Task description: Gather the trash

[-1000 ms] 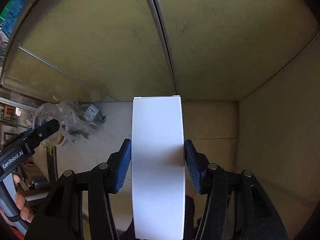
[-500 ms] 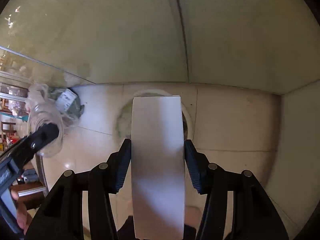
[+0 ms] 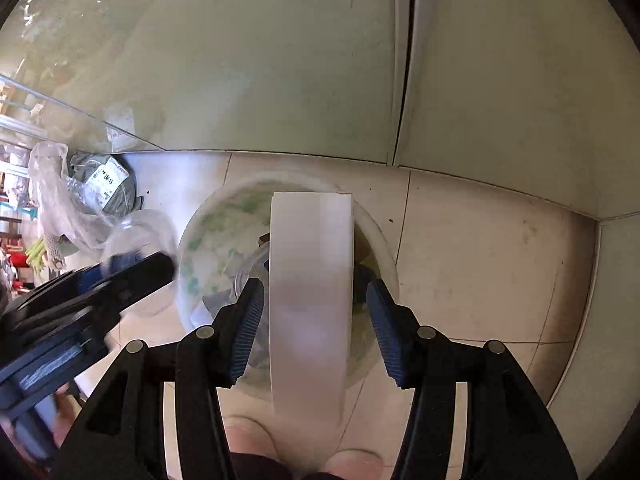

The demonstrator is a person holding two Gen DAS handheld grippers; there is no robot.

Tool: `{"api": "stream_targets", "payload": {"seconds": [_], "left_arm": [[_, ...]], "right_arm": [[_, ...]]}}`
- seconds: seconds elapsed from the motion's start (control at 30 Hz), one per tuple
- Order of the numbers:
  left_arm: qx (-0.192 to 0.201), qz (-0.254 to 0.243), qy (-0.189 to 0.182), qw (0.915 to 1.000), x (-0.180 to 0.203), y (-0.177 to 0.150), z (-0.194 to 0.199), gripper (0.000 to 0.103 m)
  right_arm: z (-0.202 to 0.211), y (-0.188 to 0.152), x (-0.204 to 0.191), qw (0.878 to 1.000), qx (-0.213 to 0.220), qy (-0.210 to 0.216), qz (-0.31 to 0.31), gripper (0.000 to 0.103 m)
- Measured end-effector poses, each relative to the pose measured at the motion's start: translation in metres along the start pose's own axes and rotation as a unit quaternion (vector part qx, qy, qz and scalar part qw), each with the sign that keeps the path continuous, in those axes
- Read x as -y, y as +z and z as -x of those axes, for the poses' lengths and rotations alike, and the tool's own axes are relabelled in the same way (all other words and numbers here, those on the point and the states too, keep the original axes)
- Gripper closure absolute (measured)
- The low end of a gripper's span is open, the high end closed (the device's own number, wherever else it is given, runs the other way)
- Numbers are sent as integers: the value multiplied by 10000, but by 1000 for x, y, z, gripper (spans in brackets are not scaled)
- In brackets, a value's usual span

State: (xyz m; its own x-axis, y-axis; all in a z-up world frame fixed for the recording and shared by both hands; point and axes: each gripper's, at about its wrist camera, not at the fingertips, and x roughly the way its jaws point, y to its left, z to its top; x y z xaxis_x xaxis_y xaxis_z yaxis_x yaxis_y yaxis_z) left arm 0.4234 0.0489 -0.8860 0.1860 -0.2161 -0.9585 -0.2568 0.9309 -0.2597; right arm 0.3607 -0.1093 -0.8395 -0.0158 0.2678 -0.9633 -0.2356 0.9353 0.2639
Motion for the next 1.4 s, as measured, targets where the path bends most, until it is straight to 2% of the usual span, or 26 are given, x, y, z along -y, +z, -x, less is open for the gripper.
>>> {"api": "stream_targets", "payload": {"seconds": [0.1,0.2,0.27,0.37,0.47,0.57,0.67,0.83,0.93,1.0,1.1,1.2,1.3,1.4], "left_arm": [[-66,-38,137,9999,7,1,-10,61],[-256,-111,-84,9996,15,0,-13,60],[-318,-159,-81,9993,17,-2,-8,60],[-275,-314,206,9989,27,-7,13,60],[-164,-426,436,9980,38,-10,52,60],[-11,-466,526,9975,56,-13,114,60],[277,-464,521,9972,78,-13,198,60],[1090,-516,497,9915,128,-16,370,60],[1629,-575,481,9838,155,-26,465,60],[1970,-661,404,9773,173,-33,522,60],[2562,-795,308,9629,190,-51,608,60],[3158,-875,276,9444,203,-72,683,60],[3662,-908,86,9260,205,-103,748,59],[4044,-1037,-13,9087,201,-136,797,55]], "right_arm": [[7,-1,11,10000,56,54,-35,53],[19,-7,16,9998,134,106,-88,53],[29,-10,18,9997,188,98,-123,53],[47,-12,16,9994,261,89,-209,53],[81,-12,14,9990,316,114,-303,53],[134,-11,3,9985,399,156,-336,53],[206,-11,-11,9977,590,144,-294,53],[355,-13,-43,9931,1143,217,-142,53],[447,-19,-61,9864,1611,318,7,53],[505,-27,-74,9792,2003,307,144,53],[586,-48,-92,9633,2653,216,342,53],[656,-78,-105,9417,3329,242,424,53],[704,-110,-123,9211,3857,308,424,53],[742,-149,-140,9045,4234,303,419,53]]}}
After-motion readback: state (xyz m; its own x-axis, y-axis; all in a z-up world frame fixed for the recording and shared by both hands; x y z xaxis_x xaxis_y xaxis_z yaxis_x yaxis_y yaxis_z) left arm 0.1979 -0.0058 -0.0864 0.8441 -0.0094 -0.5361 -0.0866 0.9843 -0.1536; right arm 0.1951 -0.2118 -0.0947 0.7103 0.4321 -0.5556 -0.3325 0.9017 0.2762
